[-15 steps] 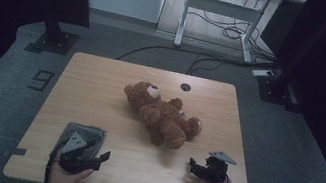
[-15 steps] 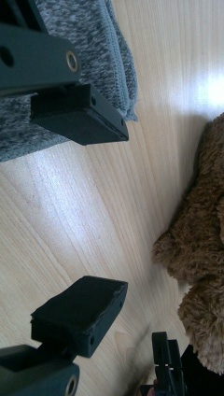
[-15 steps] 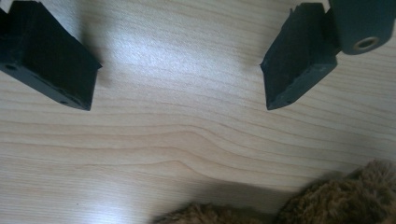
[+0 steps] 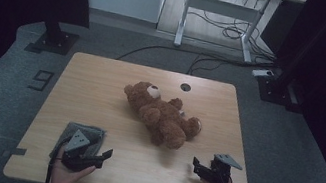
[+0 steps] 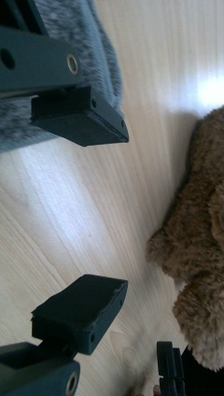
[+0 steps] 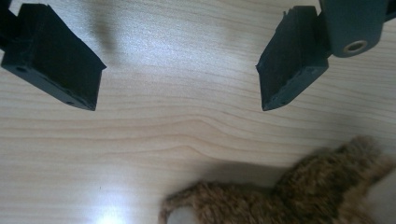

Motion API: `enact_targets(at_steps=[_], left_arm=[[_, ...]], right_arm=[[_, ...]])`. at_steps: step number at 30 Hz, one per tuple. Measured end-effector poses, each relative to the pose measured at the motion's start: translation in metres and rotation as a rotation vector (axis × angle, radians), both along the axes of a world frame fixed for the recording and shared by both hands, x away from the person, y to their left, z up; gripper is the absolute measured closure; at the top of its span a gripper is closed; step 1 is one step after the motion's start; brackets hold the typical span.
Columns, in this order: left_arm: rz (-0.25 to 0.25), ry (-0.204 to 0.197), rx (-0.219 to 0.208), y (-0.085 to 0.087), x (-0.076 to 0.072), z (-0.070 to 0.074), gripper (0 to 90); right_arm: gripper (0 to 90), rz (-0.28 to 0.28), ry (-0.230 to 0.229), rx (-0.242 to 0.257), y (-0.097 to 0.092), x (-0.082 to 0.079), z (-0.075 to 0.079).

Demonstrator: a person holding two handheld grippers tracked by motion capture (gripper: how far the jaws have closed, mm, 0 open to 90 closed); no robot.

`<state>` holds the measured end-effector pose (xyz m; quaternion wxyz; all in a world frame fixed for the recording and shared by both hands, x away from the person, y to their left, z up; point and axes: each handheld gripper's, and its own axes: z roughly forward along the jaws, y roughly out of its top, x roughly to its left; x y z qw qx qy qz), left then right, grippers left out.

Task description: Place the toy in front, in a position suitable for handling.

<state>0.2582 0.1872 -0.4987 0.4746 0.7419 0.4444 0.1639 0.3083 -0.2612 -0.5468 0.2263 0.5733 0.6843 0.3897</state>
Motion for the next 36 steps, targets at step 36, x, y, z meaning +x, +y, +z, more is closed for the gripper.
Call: enact_targets(at_steps=[36], left_arm=[[-0.075,-0.009,0.071,-0.05,0.079,0.022,26.3]], right_arm=[[14.3,0.071,-0.089,0.065,0.024,-0.001,0.033]])
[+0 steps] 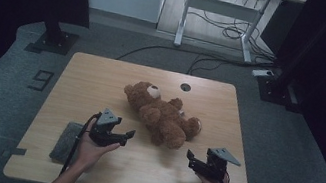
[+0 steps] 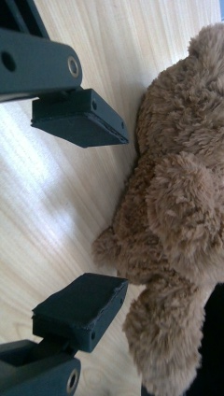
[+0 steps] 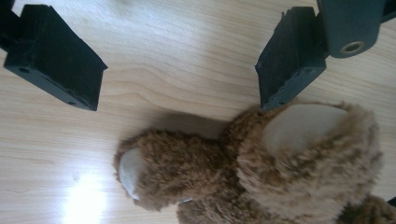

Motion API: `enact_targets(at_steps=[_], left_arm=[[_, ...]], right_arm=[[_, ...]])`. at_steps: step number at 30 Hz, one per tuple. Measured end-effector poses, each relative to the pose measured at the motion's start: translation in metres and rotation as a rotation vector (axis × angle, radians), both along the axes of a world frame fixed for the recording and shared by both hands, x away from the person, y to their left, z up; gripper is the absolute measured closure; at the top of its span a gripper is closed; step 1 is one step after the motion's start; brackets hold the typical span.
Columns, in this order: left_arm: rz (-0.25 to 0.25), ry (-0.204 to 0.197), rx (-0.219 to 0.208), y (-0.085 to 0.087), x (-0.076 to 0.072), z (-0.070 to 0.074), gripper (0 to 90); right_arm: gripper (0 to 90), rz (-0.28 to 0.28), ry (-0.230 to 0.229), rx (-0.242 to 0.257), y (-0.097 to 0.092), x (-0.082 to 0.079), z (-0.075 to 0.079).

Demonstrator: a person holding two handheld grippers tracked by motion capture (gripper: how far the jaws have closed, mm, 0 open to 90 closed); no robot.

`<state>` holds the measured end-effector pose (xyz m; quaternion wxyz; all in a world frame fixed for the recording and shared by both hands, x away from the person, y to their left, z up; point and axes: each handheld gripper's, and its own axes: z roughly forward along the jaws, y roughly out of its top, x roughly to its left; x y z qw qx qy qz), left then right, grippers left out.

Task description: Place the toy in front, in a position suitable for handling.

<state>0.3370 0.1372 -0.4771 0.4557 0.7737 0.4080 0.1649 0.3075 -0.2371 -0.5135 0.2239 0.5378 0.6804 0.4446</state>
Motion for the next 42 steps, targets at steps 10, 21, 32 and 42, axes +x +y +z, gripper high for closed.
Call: enact_targets(at_steps=[10,21,32,42], left_arm=[[0.002,0.007,0.028,-0.016,0.015,-0.003,25.5],[-0.026,-0.003,0.062,-0.039,0.034,-0.007,19.5],[-0.007,-0.015,0.1,-0.064,0.049,-0.005,14.5],[0.031,-0.02,0.102,-0.072,0.064,-0.006,28.5]], right_arm=[[14.3,0.037,-0.019,0.004,0.014,0.006,0.012],[14.3,0.063,-0.031,0.01,0.028,0.012,0.026],[14.4,0.069,-0.036,0.005,0.031,0.011,0.032],[14.3,0.103,-0.037,0.008,0.044,0.016,0.035]])
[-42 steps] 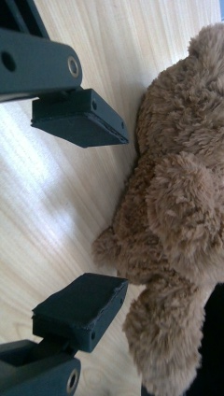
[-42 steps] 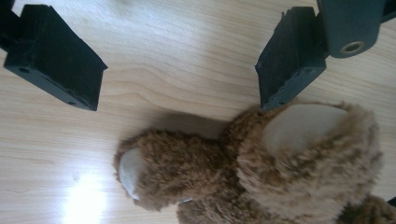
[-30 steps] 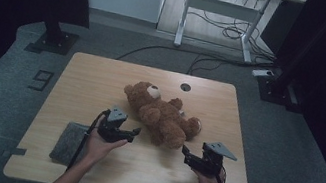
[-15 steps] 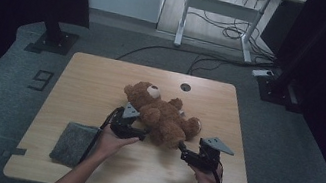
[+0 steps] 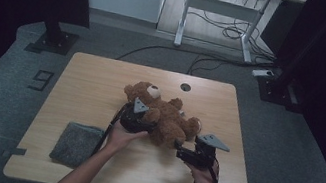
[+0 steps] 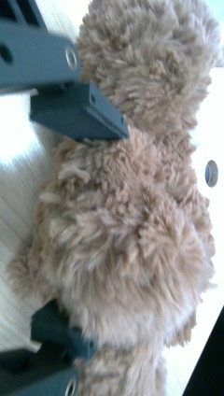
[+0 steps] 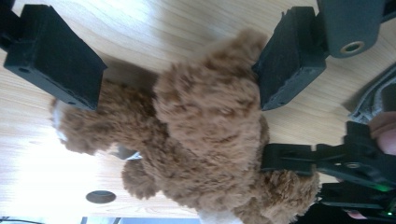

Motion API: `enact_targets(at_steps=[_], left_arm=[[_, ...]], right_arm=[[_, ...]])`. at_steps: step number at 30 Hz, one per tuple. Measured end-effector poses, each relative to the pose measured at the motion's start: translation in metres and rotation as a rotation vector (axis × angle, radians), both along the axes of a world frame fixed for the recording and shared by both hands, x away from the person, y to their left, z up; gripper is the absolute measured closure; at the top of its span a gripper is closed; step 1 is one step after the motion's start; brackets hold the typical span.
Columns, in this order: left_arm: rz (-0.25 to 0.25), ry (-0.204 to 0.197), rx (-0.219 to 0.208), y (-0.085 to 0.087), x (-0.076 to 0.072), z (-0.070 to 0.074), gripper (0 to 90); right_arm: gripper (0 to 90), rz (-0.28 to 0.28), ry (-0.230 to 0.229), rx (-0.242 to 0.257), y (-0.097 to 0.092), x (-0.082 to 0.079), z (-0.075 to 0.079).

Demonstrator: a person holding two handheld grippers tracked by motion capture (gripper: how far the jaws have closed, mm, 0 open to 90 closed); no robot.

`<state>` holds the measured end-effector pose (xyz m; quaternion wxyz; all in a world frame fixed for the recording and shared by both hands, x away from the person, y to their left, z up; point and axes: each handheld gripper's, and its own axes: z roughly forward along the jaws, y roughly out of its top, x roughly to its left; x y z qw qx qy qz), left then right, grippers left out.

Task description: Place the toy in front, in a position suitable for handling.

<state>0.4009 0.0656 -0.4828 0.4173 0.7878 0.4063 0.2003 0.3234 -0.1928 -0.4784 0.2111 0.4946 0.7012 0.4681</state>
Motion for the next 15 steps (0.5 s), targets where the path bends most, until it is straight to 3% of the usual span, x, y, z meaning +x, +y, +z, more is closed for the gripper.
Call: enact_targets(at_steps=[6,8,9,11,14,15], left_arm=[[0.007,0.002,-0.026,0.006,0.004,0.0,45.8],[0.017,0.016,-0.037,0.008,0.006,0.0,51.7],[0.023,0.027,-0.058,0.011,0.007,0.001,56.1],[0.021,0.034,-0.069,0.014,0.008,0.002,60.7],[0.016,0.036,-0.073,0.016,0.008,0.002,64.9],[0.001,0.039,-0.093,0.018,0.008,0.004,65.8]], right_arm=[[13.8,0.035,0.029,-0.023,0.02,0.014,-0.006],[13.6,0.035,0.052,-0.031,0.025,0.023,-0.01],[13.6,0.035,0.09,-0.011,0.028,0.034,-0.016],[14.7,0.037,0.115,-0.003,0.03,0.041,-0.02],[21.1,0.057,0.132,-0.008,0.033,0.047,-0.025],[36.8,0.071,0.146,-0.021,0.036,0.05,-0.029]])
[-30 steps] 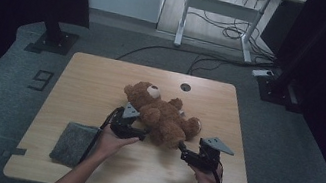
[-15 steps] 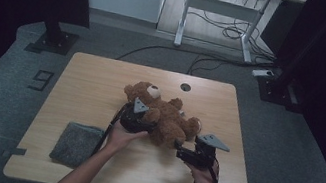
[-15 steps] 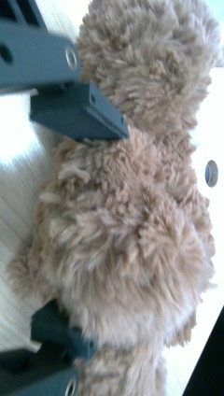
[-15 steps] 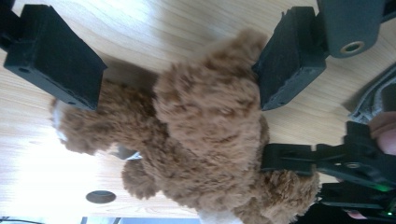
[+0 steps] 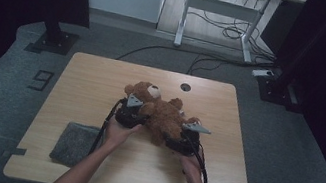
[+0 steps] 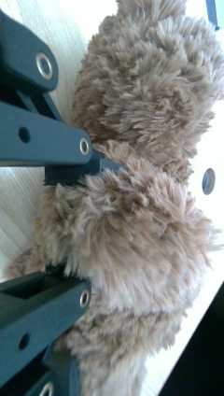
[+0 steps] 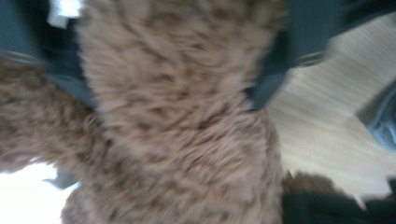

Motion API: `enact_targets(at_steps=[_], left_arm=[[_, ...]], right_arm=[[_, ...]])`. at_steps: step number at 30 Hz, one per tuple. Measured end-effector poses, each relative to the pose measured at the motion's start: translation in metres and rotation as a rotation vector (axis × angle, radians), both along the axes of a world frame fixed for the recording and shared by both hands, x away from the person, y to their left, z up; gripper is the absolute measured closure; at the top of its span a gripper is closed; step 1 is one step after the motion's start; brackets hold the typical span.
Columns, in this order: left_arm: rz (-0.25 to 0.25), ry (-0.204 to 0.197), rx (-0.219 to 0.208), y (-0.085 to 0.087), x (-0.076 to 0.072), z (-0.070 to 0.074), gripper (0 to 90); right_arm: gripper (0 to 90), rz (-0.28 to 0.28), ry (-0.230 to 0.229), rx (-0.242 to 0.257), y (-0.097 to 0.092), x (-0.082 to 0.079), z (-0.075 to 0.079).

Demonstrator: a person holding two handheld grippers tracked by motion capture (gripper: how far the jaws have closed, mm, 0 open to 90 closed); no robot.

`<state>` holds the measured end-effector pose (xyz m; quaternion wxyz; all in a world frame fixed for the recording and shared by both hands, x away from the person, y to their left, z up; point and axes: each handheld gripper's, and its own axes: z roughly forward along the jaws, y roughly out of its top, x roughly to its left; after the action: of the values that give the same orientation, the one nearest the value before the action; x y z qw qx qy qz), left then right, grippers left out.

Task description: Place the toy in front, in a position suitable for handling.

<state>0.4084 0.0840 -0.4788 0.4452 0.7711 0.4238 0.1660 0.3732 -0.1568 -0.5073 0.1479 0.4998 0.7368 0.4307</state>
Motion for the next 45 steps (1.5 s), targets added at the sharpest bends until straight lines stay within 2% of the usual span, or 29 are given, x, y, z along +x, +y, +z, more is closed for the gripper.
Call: enact_targets(at_steps=[1,2,3,5,6,7,8,9,10,12,14,16,18,20,21,22,23,24,30,38,43,45], left_arm=[[0.0,0.0,0.0,0.0,0.0,0.0,66.1],[-0.006,0.004,-0.012,0.001,0.0,0.001,66.5],[-0.011,0.008,-0.028,0.003,0.0,0.001,66.5],[-0.023,0.016,-0.058,0.006,0.0,0.001,67.2],[-0.031,0.02,-0.094,0.009,0.0,0.002,68.1],[-0.031,0.02,-0.094,0.009,0.0,0.002,68.4],[-0.037,0.018,-0.118,0.011,-0.001,0.003,68.9],[-0.037,0.018,-0.118,0.011,-0.001,0.003,69.1],[-0.041,0.014,-0.137,0.012,-0.001,0.005,69.1],[-0.049,-0.001,-0.155,0.012,-0.002,0.009,70.7],[-0.059,-0.017,-0.151,0.011,-0.003,0.014,71.0],[-0.07,-0.039,-0.155,0.009,-0.004,0.022,72.2],[-0.077,-0.05,-0.16,0.009,-0.005,0.028,72.4],[-0.094,-0.079,-0.168,0.008,-0.01,0.042,72.6],[-0.094,-0.079,-0.168,0.008,-0.01,0.042,72.6],[-0.101,-0.089,-0.176,0.009,-0.013,0.048,72.6],[-0.101,-0.089,-0.176,0.009,-0.013,0.048,72.6],[-0.105,-0.1,-0.176,0.01,-0.017,0.054,72.5],[-0.11,-0.11,-0.162,0.013,-0.03,0.058,72.3],[-0.104,-0.1,-0.173,0.021,-0.041,0.055,72.2],[-0.105,-0.104,-0.174,0.022,-0.044,0.056,72.2],[-0.112,-0.11,-0.176,0.021,-0.046,0.059,72.2]], right_arm=[[36.8,0.0,0.0,0.0,0.0,0.0,0.0],[44.0,0.003,0.014,-0.022,0.001,0.001,-0.003],[44.0,0.003,0.014,-0.022,0.001,0.001,-0.003],[50.0,0.005,0.013,-0.022,0.001,0.001,-0.004],[55.1,0.001,-0.002,-0.024,0.0,0.0,-0.003],[55.1,0.001,-0.002,-0.024,0.0,0.0,-0.003],[58.7,-0.003,-0.024,-0.031,-0.002,-0.001,-0.001],[58.7,-0.003,-0.024,-0.031,-0.002,-0.001,-0.001],[59.7,-0.007,-0.035,-0.034,-0.003,-0.001,-0.001],[62.6,-0.033,-0.067,-0.035,-0.006,-0.001,0.002],[63.0,-0.039,-0.077,-0.037,-0.006,-0.001,0.003],[64.4,-0.063,-0.118,-0.037,-0.007,-0.001,0.008],[64.5,-0.069,-0.127,-0.033,-0.007,-0.001,0.01],[64.6,-0.084,-0.165,-0.022,-0.01,-0.001,0.019],[64.6,-0.084,-0.165,-0.022,-0.01,-0.001,0.019],[64.6,-0.089,-0.184,-0.014,-0.011,-0.001,0.026],[64.6,-0.085,-0.19,-0.013,-0.012,-0.002,0.028],[64.6,-0.08,-0.194,-0.009,-0.014,-0.002,0.032],[64.6,-0.058,-0.209,-0.008,-0.017,-0.004,0.042],[64.6,-0.024,-0.223,-0.02,-0.016,-0.003,0.047],[64.8,-0.023,-0.233,-0.026,-0.014,-0.003,0.051],[64.7,-0.029,-0.253,-0.024,-0.016,-0.005,0.058]])
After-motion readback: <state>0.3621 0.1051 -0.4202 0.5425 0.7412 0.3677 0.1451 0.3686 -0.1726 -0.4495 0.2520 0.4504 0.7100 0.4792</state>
